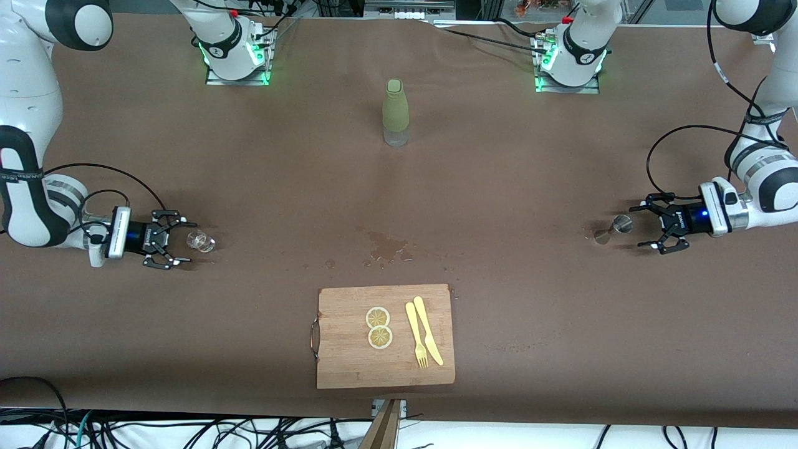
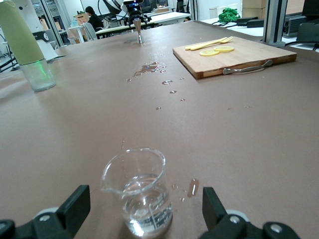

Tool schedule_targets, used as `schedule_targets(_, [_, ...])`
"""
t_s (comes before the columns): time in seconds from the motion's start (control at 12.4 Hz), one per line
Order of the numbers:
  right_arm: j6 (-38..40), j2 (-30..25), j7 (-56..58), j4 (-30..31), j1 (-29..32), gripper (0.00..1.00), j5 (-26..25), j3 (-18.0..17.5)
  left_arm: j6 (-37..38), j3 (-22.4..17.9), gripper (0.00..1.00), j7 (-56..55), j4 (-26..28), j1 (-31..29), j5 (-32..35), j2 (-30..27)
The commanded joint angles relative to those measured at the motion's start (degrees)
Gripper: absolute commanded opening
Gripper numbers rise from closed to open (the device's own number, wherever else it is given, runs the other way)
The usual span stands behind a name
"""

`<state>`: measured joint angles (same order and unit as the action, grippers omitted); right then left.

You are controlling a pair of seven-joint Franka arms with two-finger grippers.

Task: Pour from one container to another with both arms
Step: 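Close the right gripper on the glass cup while the left gripper grasps the jigger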

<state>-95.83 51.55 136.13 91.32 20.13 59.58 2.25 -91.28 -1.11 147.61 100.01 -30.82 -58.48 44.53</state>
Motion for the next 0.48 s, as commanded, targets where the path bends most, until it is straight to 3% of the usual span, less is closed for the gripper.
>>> schedule_targets(0.0, [-0.41,1.00,0.98,-0.97,-0.53,1.00,1.15,-0.05,1.63,-0.03,1.00,3.99,-1.66,-0.29,-1.73,2.31])
schedule_targets(0.4, [-0.93,1.18,0.98,-0.88,-1.58,0.99,1.50,-0.05,2.34,0.23,1.00,4.52,-1.66,0.41,-2.87,4.33])
